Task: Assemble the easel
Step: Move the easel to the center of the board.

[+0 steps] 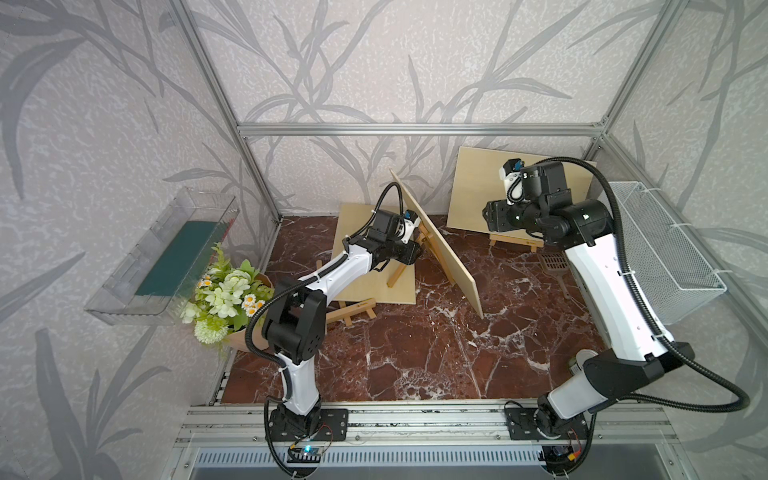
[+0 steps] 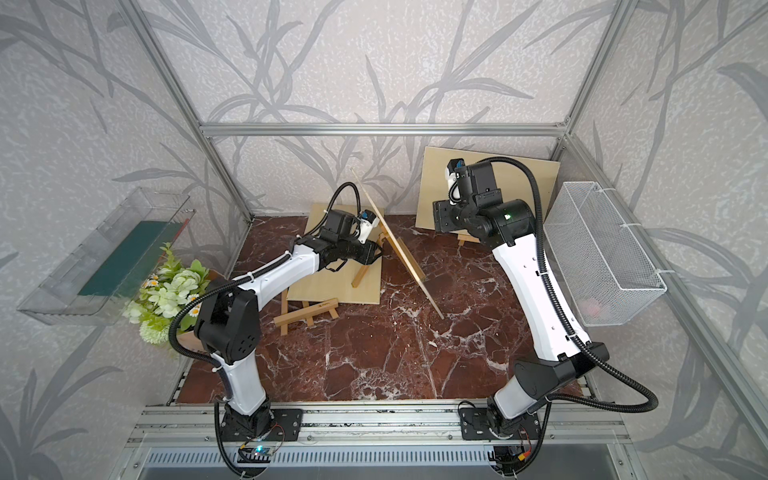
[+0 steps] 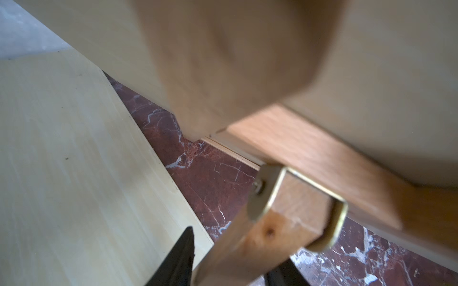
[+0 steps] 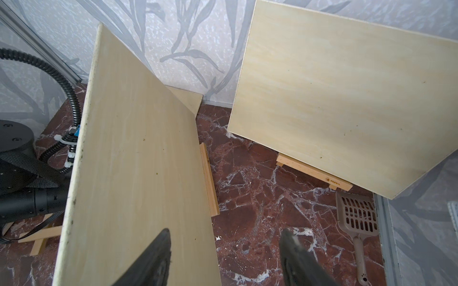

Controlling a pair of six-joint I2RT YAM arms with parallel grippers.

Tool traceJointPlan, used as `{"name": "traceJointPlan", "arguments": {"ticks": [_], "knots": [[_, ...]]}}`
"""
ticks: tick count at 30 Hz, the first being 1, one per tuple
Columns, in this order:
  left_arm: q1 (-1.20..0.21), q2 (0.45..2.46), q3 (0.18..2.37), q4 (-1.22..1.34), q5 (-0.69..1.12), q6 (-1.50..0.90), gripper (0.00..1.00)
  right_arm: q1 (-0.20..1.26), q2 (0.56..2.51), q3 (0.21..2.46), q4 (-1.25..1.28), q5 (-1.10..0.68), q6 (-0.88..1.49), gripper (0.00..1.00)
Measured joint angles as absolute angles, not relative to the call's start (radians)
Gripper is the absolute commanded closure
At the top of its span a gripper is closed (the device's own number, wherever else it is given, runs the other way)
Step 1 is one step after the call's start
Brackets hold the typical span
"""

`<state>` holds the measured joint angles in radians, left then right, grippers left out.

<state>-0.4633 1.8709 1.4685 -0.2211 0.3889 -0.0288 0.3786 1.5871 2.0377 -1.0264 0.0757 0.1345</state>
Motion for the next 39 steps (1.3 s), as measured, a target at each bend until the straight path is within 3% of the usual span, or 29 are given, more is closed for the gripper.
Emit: {"name": "traceJointPlan", "arguments": {"ticks": [4,10,13,22,37,39], "knots": [[-0.472,1.865,1.401,-0.086,0.369,-0.041,0.65,0.379,1.587,2.028,-1.029,0.056,0.136,0.33],[-0.496,1.866,1.349,0.025,0.372,-0.014,0.92,0.378,1.587,2.028,-1.038,0.047,0.134,0.32],[-0.512,1.866,1.338,0.056,0.373,0.005,0.97,0.377,1.587,2.028,-1.044,0.047,0.134,0.32],[-0.552,1.868,1.332,0.066,0.331,0.020,1.00,0.359,1.587,2.028,-1.045,0.044,0.136,0.32],[-0.783,2.027,1.508,0.074,0.238,-0.002,1.00,0.282,1.587,2.029,-1.087,0.059,0.157,0.32],[-0.802,2.054,1.545,0.069,0.237,-0.007,0.94,0.272,1.587,2.030,-1.099,0.071,0.157,0.31]]}}
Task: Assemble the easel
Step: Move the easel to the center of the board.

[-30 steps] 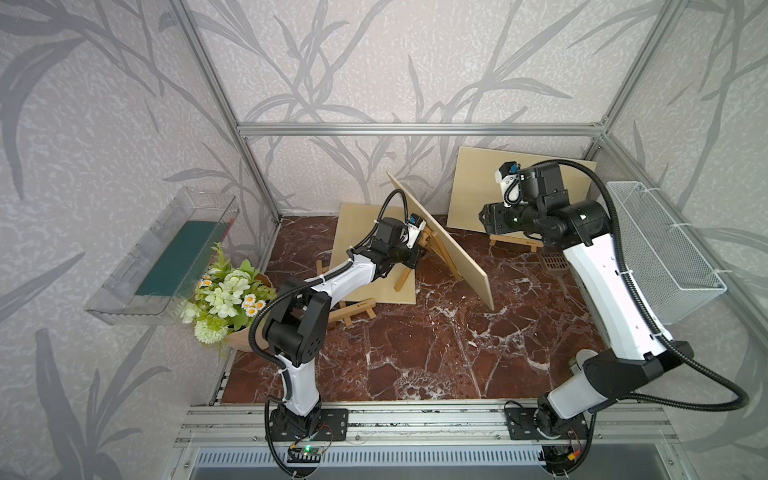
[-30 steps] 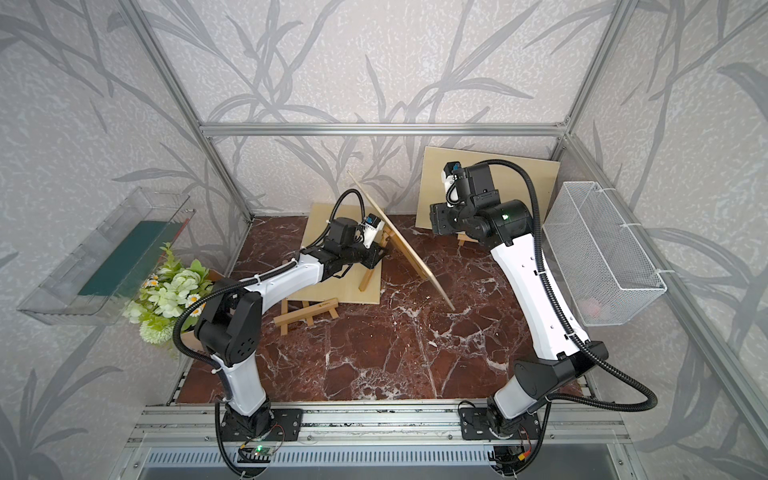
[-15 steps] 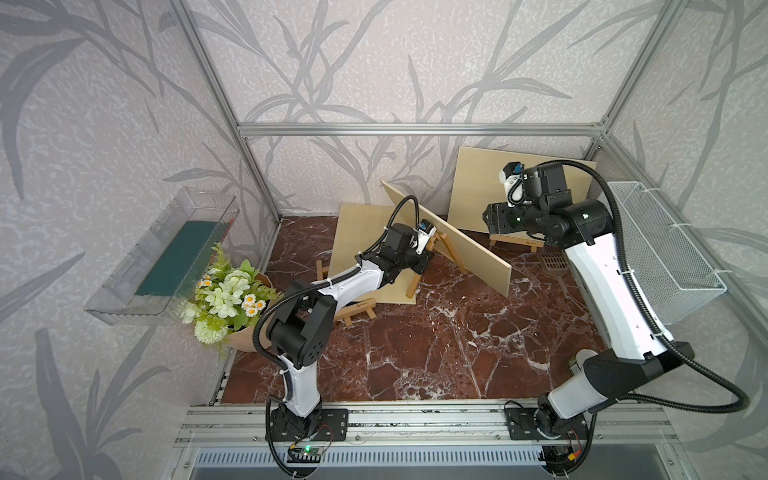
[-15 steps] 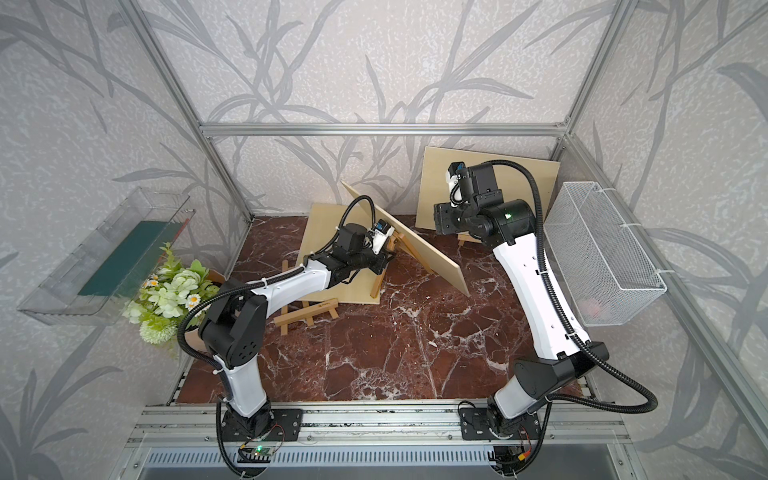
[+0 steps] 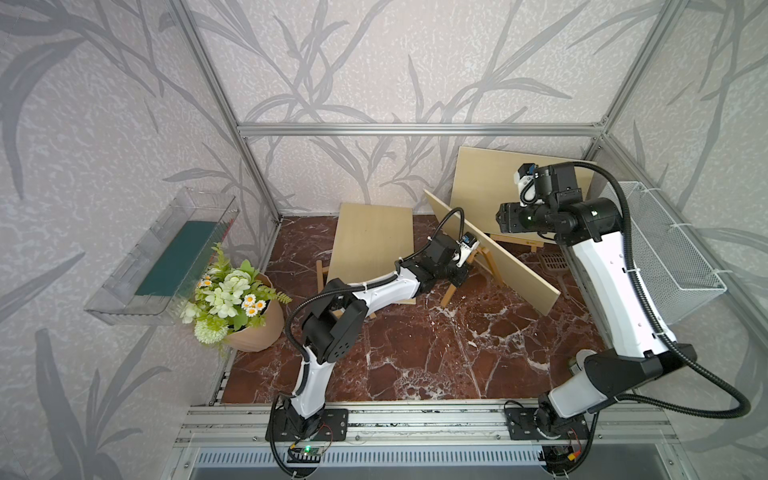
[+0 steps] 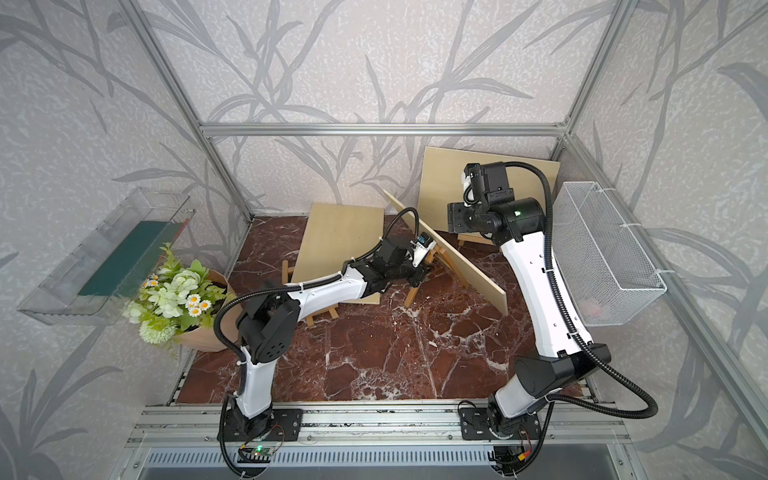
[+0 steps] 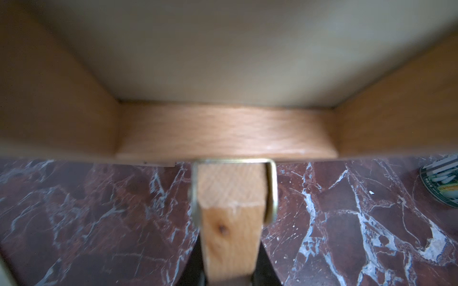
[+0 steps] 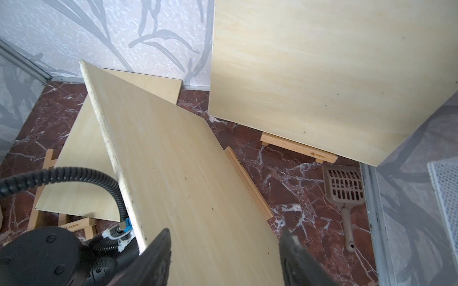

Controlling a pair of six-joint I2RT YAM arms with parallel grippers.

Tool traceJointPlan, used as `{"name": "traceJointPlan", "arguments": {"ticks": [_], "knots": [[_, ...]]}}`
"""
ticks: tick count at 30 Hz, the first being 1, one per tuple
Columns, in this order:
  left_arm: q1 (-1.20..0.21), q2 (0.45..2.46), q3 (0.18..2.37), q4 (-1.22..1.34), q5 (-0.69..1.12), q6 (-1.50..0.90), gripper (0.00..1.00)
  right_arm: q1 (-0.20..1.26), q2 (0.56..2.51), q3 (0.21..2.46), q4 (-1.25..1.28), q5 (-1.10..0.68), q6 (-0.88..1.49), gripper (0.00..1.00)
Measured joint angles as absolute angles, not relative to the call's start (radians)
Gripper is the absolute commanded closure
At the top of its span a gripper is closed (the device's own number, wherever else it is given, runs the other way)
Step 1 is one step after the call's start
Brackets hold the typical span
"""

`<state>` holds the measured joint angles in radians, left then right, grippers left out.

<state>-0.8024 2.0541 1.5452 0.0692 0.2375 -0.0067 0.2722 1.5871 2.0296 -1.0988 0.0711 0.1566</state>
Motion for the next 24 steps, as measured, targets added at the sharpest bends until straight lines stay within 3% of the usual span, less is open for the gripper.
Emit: {"name": "traceJointPlan", "arguments": {"ticks": [2,3,6,10,15,24], "knots": [[-0.816,2.074,1.570,0.070,0.238,-0.015,0.71,0.265,1.587,2.036,-1.114,0.086,0.156,0.31],[-0.822,2.082,1.579,0.072,0.239,-0.023,0.49,0.263,1.587,2.044,-1.122,0.094,0.156,0.31],[-0.836,2.104,1.584,0.050,0.292,-0.084,0.30,0.260,1.587,2.071,-1.137,0.105,0.152,0.31],[-0.844,2.116,1.581,0.013,0.313,-0.119,0.25,0.260,1.579,2.092,-1.136,0.102,0.148,0.31],[-0.844,2.064,1.553,-0.011,0.297,-0.131,0.09,0.271,1.510,2.056,-1.094,0.054,0.122,0.30],[-0.819,1.655,1.243,0.036,0.153,-0.109,0.01,0.512,1.428,2.025,-1.011,0.063,0.012,0.29]]}}
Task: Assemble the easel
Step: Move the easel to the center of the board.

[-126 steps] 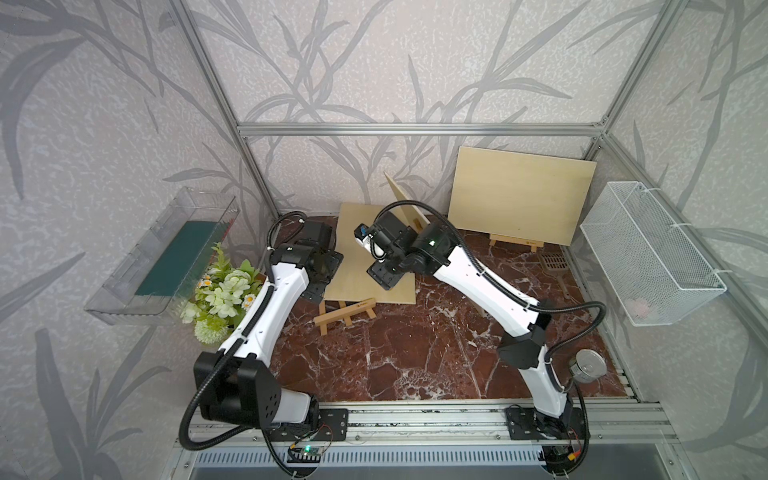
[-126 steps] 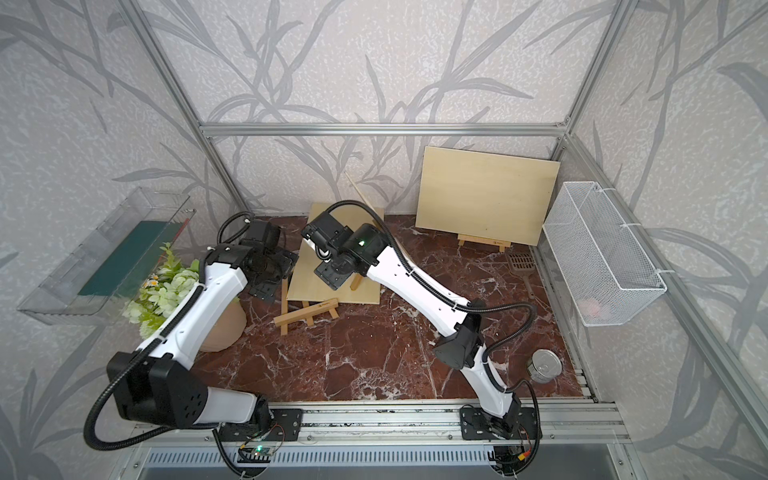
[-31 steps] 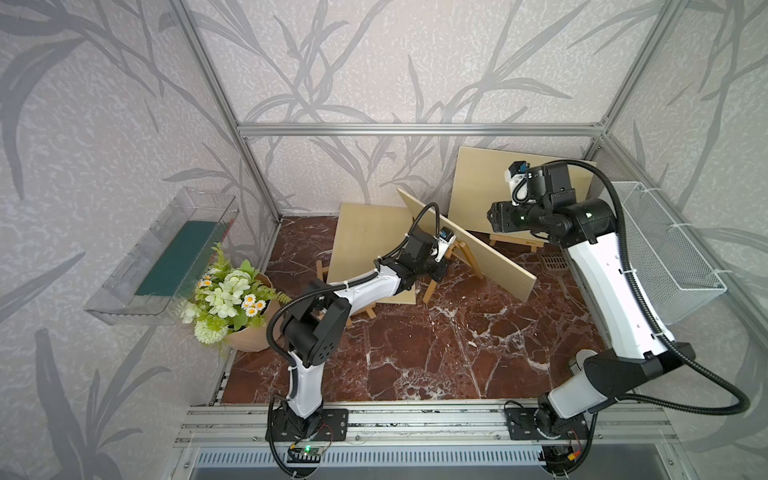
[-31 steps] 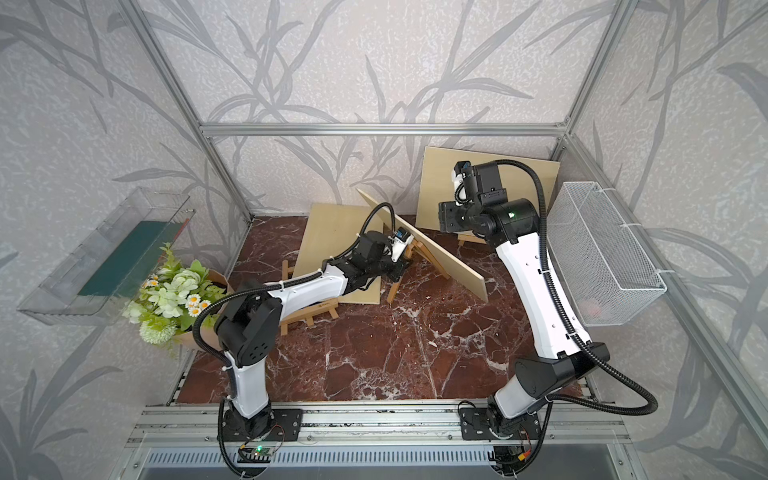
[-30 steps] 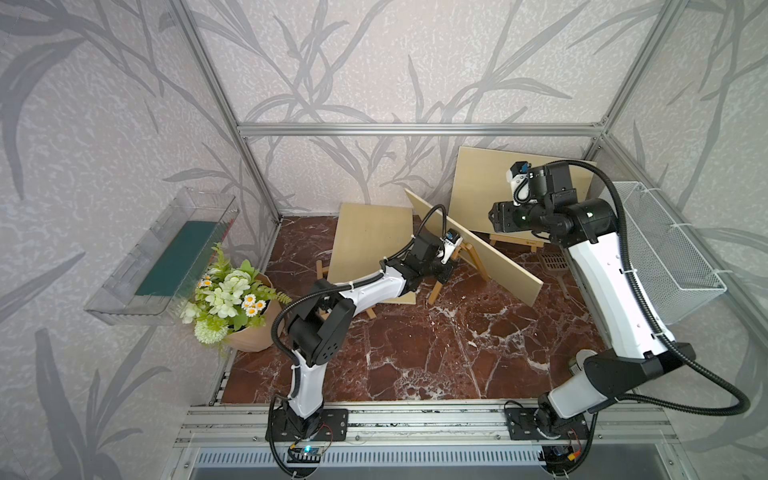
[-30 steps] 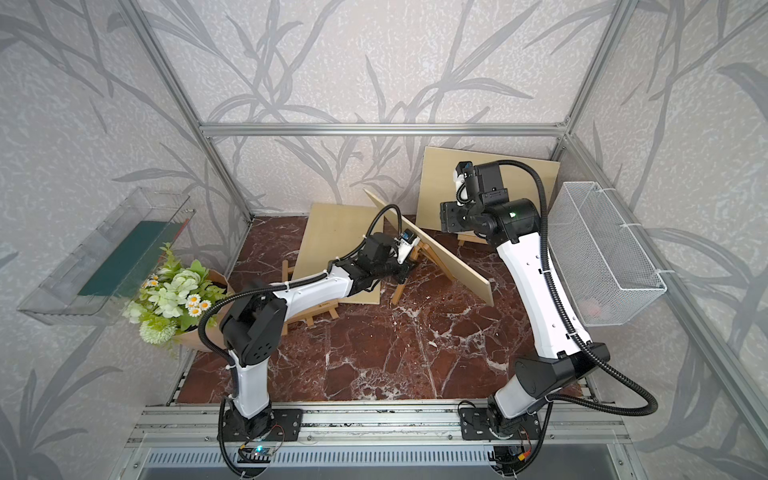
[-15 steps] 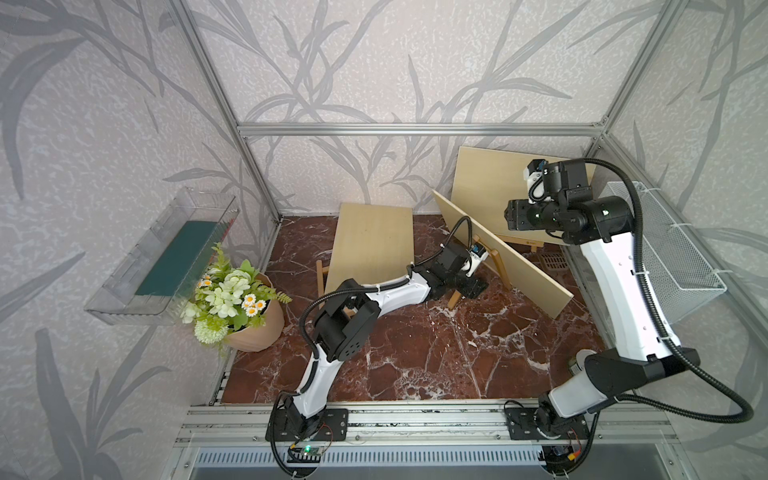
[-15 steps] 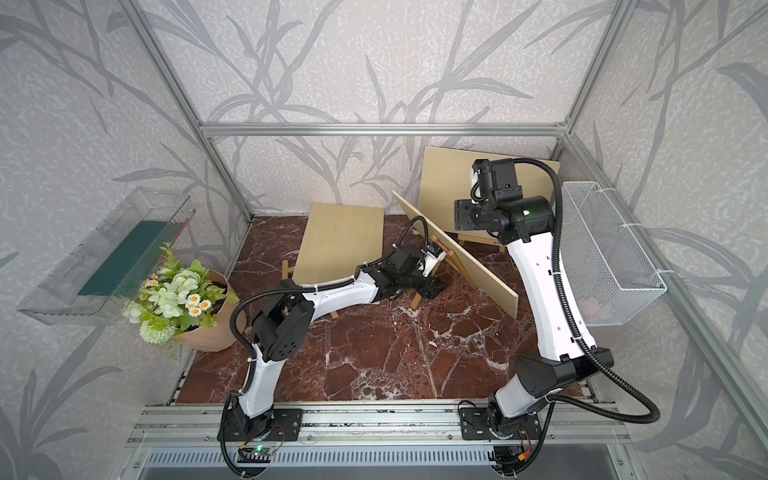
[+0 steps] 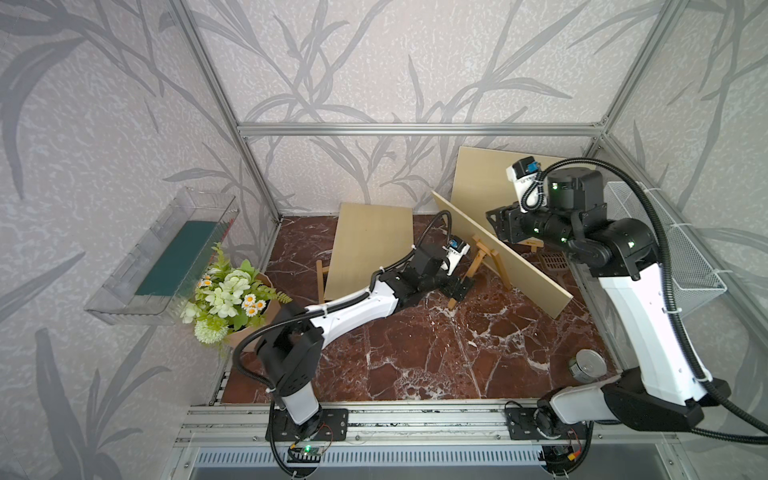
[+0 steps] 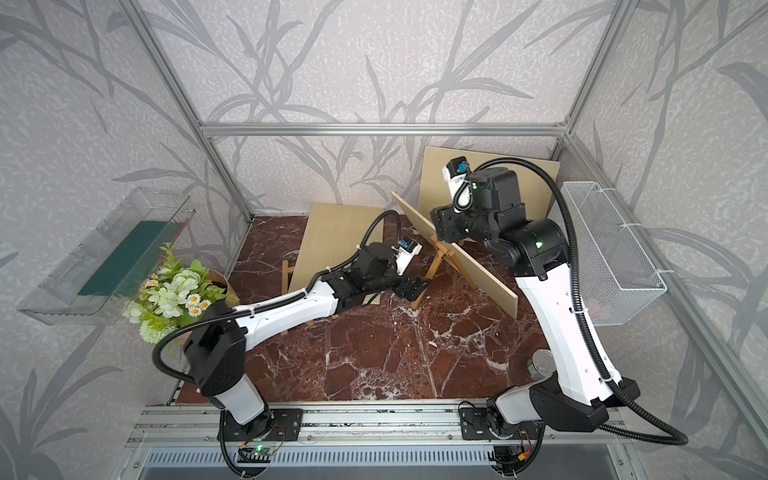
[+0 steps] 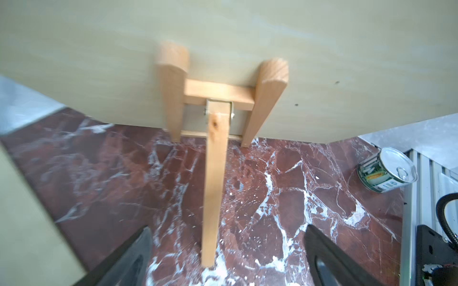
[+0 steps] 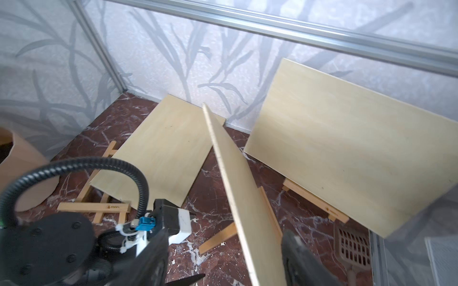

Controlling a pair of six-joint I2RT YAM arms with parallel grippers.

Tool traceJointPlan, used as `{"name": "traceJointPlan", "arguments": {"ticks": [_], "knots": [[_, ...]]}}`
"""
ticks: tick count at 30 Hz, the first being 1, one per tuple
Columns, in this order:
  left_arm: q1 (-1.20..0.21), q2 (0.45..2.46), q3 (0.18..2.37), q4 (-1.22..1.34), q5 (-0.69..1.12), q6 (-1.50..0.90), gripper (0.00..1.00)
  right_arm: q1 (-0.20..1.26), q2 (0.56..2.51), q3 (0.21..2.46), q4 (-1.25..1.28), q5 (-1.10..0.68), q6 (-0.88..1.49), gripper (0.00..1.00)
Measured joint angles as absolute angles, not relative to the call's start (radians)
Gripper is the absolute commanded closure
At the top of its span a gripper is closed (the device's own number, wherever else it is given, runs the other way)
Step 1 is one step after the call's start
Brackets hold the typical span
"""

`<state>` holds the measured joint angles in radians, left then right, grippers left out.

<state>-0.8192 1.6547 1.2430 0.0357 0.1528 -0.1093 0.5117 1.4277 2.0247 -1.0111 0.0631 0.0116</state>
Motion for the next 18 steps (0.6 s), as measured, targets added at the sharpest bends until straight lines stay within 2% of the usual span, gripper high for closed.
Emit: {"name": "traceJointPlan", "arguments": {"ticks": [4,9,12,18], "knots": [[-0.708,1.448,1.070,0.036,0.022,-0.241,0.01,0.677,1.454,1.913,-0.951,0.069,-0.005,0.30],[-0.520,1.281,0.969,-0.090,-0.268,-0.457,0.01,0.830,1.597,1.711,-0.853,0.065,0.033,0.30],[-0.482,1.234,0.959,-0.163,-0.364,-0.532,0.01,0.867,1.729,1.625,-0.812,0.039,0.073,0.30],[-0.450,1.204,0.957,-0.224,-0.434,-0.570,0.01,0.855,1.964,1.647,-0.826,0.053,0.114,0.30]]}}
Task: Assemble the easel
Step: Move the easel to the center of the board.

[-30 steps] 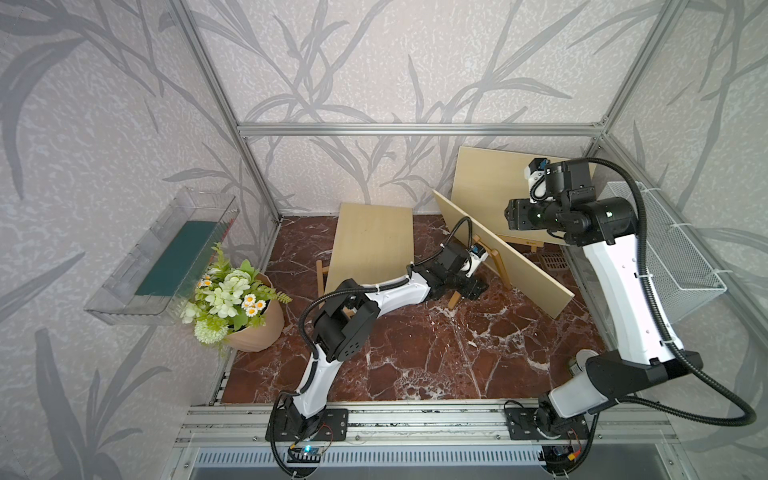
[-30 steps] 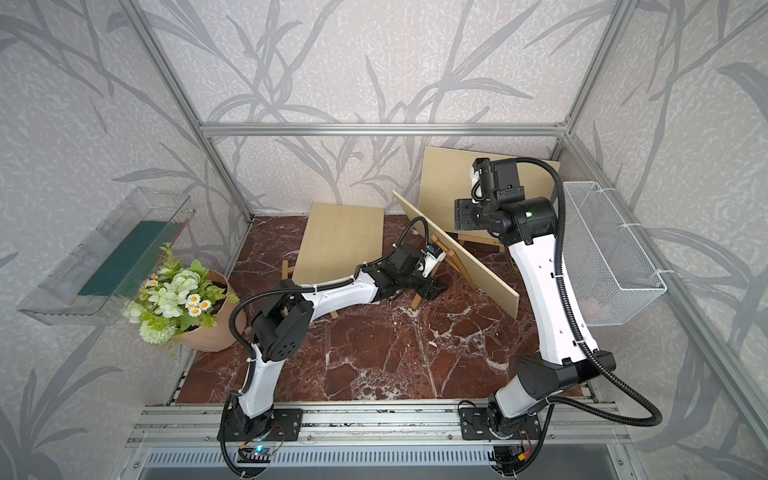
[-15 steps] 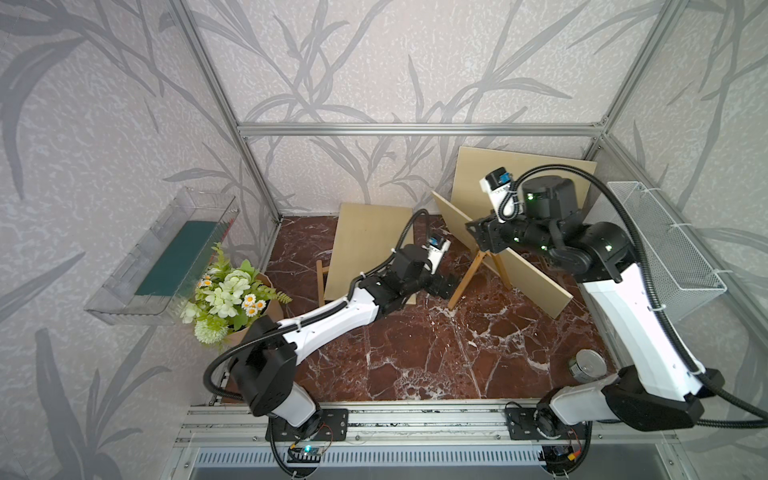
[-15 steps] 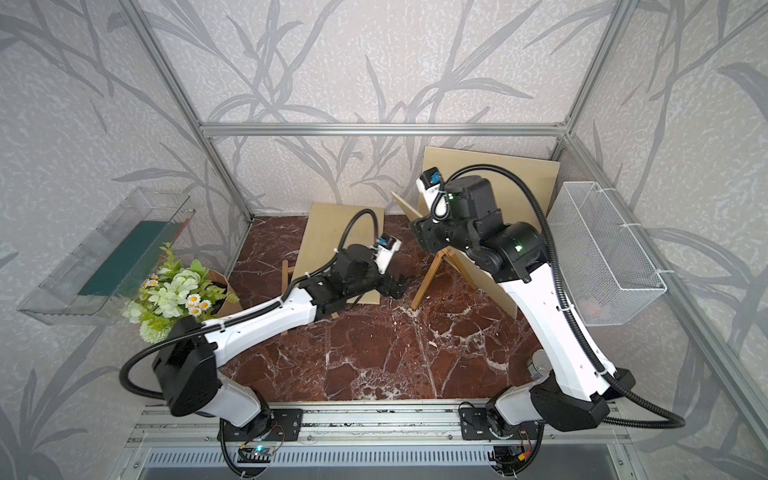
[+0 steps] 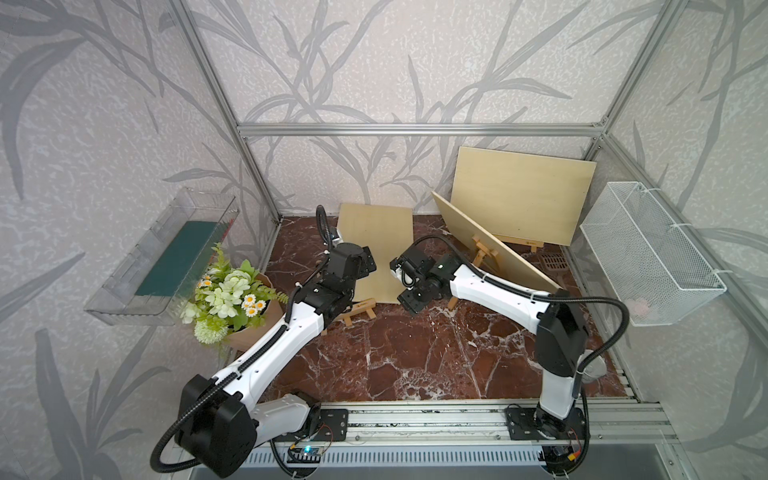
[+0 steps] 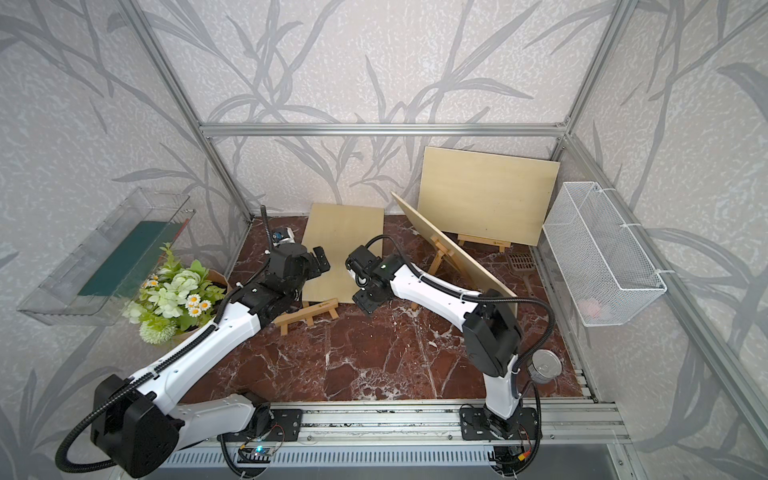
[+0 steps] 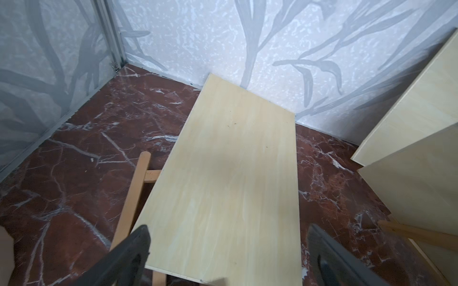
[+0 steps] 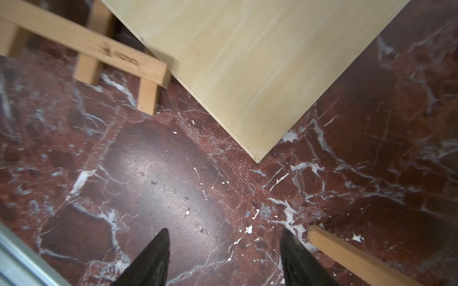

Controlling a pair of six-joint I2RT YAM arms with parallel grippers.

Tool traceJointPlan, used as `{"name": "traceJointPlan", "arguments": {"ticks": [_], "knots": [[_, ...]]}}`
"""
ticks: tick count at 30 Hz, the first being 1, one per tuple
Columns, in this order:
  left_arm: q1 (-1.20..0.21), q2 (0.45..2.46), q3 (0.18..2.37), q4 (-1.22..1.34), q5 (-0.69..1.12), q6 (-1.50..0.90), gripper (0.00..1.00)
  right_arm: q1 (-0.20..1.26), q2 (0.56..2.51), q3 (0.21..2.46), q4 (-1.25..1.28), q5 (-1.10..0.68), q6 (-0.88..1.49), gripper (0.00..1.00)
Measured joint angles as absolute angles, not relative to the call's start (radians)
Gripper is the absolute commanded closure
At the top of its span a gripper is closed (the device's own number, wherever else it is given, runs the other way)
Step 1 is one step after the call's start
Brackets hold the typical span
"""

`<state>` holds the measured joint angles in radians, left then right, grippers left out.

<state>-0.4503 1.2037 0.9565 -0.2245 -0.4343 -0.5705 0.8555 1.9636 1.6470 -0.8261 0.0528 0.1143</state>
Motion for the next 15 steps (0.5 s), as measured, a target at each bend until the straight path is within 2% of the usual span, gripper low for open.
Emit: {"name": "traceJointPlan", "arguments": {"ticks": [4,15], "knots": [[-0.449,1.213,0.962,-0.240,-0.441,-0.573,0.01,0.823,2.021,1.650,-0.834,0.063,0.128,0.30],[-0.449,1.264,0.982,-0.240,-0.396,-0.580,0.01,0.662,2.021,1.544,-0.809,0.070,0.142,0.30]]}}
